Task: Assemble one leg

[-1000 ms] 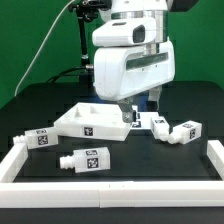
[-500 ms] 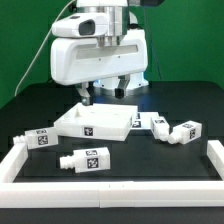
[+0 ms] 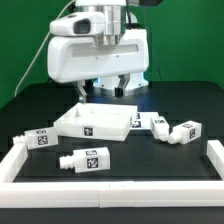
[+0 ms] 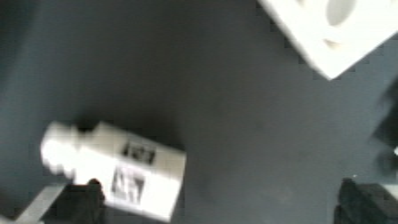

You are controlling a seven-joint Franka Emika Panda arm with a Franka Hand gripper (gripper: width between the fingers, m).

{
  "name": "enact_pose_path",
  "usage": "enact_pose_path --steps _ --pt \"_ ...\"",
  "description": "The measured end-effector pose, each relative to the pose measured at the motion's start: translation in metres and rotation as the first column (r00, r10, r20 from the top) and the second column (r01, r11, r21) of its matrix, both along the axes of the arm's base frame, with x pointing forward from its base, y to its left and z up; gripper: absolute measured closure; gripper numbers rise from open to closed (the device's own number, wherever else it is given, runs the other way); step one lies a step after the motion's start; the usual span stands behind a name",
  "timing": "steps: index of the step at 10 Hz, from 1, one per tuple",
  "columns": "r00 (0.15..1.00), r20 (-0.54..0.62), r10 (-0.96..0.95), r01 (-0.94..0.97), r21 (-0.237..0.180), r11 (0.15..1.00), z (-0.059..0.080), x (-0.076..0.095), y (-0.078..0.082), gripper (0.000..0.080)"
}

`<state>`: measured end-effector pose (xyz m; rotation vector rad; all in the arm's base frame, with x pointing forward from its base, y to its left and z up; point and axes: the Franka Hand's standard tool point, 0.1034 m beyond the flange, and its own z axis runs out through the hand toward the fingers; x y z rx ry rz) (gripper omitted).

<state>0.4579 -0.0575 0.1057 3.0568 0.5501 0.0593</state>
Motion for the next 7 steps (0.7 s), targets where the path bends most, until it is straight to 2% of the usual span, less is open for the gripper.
enact_pose_path --steps 1,2,7 --pt "0.999 -0.037 -0.03 0.03 0.006 1.0 -0.0017 -0.0145 -0.005 0.015" --pt "0.999 -0.029 -0.026 0.027 0.017 0.999 -0.0025 -0.0123 -0.0093 0.015" --pt "0.999 -0.032 -0.019 0.019 0.017 1.0 -0.0043 -0.0146 -0.0086 0.015"
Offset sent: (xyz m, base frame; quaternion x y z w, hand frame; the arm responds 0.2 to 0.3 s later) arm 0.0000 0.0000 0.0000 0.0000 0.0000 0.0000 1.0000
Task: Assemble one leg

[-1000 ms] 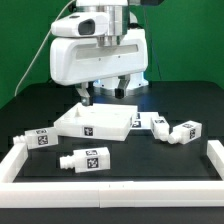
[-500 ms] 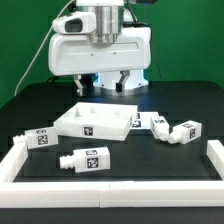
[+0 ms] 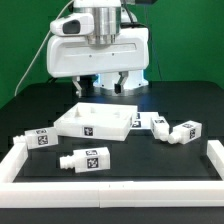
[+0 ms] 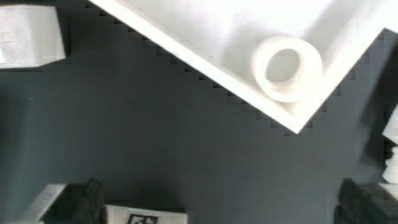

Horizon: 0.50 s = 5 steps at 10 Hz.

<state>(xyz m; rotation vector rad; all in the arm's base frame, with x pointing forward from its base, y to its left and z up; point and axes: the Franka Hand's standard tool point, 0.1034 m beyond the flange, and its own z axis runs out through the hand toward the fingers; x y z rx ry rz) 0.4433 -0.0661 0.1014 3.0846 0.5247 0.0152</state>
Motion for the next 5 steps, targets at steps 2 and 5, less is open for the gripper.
enact_pose_path --steps 2,5 --pt "0.99 0.011 -0.144 0.144 0.018 0.989 -0.029 -0.042 -0.051 0.015" --pt "0.985 -0.039 -0.168 0.17 0.035 0.985 -0.035 -0.048 -0.059 0.015"
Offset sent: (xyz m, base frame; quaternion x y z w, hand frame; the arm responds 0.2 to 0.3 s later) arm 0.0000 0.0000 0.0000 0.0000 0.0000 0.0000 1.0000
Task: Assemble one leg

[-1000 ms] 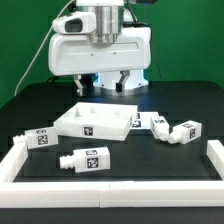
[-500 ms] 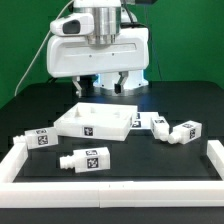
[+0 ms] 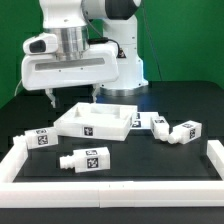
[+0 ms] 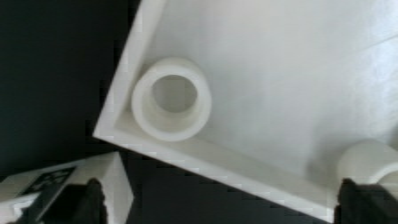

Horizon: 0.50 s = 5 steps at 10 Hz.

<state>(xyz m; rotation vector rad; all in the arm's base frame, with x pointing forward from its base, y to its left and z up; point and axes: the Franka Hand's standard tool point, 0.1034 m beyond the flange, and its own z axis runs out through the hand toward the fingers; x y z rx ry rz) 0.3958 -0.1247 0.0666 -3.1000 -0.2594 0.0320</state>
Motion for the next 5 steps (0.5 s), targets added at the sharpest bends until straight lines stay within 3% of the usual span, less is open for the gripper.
enact_pose_path --steps 3,5 --pt "0.999 -0.007 -0.049 0.049 -0.004 0.999 -0.006 -0.008 -0.008 0.015" --pt "0.986 -0.013 -0.164 0.164 -0.014 0.986 -0.028 -0.044 -0.037 0.015"
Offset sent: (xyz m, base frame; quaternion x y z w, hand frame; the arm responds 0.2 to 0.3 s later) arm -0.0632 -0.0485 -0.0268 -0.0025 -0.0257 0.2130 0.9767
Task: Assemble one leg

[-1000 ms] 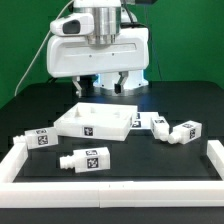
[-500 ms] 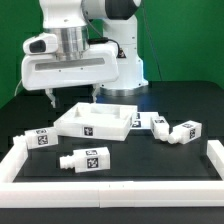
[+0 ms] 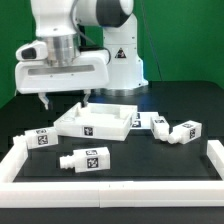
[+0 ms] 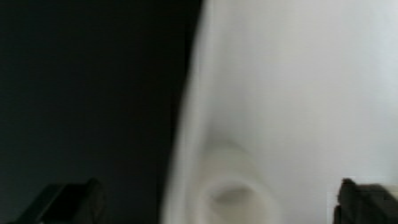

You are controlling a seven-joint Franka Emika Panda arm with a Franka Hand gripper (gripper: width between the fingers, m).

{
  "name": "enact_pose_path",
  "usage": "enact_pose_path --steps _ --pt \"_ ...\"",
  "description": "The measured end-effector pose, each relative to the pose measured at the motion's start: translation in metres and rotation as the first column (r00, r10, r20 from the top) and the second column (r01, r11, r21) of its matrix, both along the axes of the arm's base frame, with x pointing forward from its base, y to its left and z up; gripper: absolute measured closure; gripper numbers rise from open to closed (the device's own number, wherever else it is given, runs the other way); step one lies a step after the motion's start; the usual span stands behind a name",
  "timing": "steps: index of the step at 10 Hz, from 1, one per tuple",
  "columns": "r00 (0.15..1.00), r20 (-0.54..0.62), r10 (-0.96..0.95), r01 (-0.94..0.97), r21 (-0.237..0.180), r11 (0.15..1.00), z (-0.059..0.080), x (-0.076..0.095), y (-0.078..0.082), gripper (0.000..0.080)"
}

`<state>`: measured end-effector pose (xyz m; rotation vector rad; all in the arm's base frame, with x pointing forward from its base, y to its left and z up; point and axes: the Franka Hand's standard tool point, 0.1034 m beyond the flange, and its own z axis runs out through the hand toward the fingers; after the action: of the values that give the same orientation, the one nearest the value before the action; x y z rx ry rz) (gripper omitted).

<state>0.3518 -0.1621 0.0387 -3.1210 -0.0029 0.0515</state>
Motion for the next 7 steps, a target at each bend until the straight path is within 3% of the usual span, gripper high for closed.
enact_pose_path --steps 1,2,4,6,7 --pt "0.999 -0.003 -0.045 0.045 -0.006 0.999 -0.014 -0.017 -0.012 0.015" --pt "0.999 -0.009 -0.044 0.043 -0.013 0.999 -0.025 -0.018 -0.004 0.015" --pt "1.0 -0.002 -0.025 0.025 -0.019 1.0 -0.027 -0.016 0.001 0.015" --pt "1.0 -0.003 -0.026 0.026 -0.018 1.0 -0.027 -0.016 0.001 0.0444" --pt "1.0 -0.003 -0.026 0.026 -0.018 1.0 -0.027 -0.016 0.001 0.0444"
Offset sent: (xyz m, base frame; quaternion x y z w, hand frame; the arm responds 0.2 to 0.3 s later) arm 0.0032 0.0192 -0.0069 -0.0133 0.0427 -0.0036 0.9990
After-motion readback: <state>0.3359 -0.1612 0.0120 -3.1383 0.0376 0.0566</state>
